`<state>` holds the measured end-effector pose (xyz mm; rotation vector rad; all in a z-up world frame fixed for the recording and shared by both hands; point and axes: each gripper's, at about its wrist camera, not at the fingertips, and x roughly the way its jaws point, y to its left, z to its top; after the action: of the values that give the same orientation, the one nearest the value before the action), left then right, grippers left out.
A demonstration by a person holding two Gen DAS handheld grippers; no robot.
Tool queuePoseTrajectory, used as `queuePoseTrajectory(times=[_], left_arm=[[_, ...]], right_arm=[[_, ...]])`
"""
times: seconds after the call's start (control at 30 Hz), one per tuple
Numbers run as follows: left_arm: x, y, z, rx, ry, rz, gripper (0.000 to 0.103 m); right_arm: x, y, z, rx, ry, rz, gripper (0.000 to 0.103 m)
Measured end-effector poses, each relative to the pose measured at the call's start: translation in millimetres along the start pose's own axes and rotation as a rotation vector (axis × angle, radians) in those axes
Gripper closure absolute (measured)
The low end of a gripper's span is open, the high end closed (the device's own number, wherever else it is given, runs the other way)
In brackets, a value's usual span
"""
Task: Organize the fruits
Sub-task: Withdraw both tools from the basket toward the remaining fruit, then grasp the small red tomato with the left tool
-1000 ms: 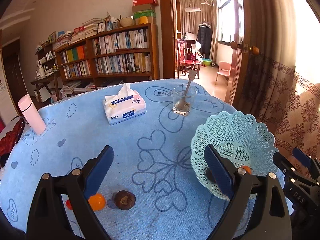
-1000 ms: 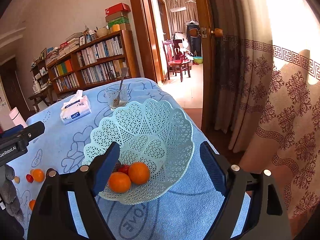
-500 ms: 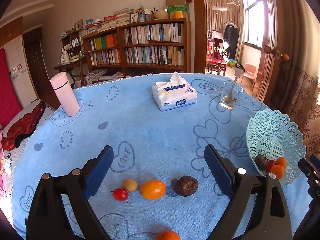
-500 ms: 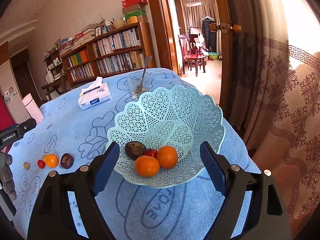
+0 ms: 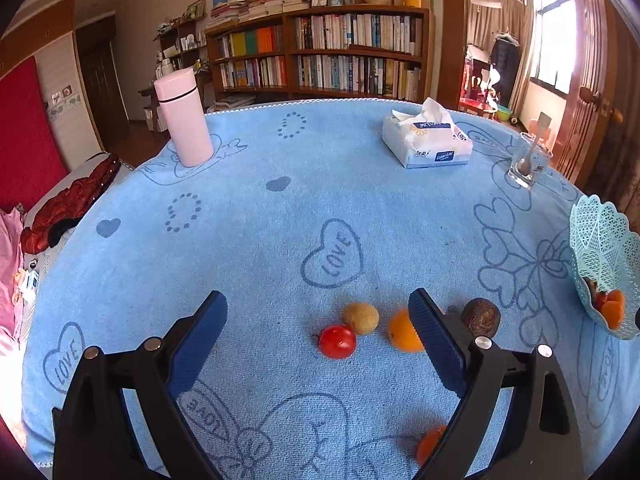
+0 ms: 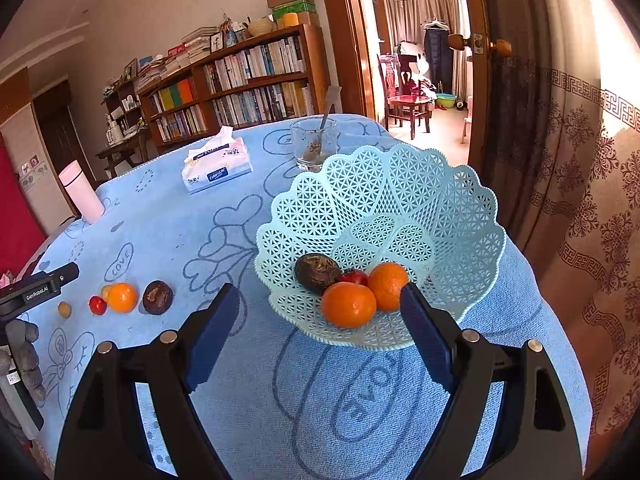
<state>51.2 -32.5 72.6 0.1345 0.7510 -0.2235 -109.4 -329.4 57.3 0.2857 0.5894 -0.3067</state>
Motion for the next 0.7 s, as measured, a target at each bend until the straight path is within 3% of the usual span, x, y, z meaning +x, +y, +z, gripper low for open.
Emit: queuePoseTrajectory(times=[0.3,0.43,0.6,0.7], left_arm=[[25.2,7.7,-24.6,0.012,0.062,-0.025,0.012],[37.1,8.4,-30.2,0.019,0.091,-0.046,0.024],[46.7,8.4,-34.6,0.031,0.108,-0.059,0.028],[50.1,9.5,-33.6,0.027,0.117,-0.074,0.036]], right_arm=[[1.8,27.8,-0.7,-0.053,0.017,0.026,0.019],[6.3,38.9,-1.6,-0.064,0.037,0.045,0.019],[9.6,53.8,-2.9,-0.092,0.049,0.058,0.019],[12.3,61.9,-4.5,-0.106,0.058,0.069,0.019]])
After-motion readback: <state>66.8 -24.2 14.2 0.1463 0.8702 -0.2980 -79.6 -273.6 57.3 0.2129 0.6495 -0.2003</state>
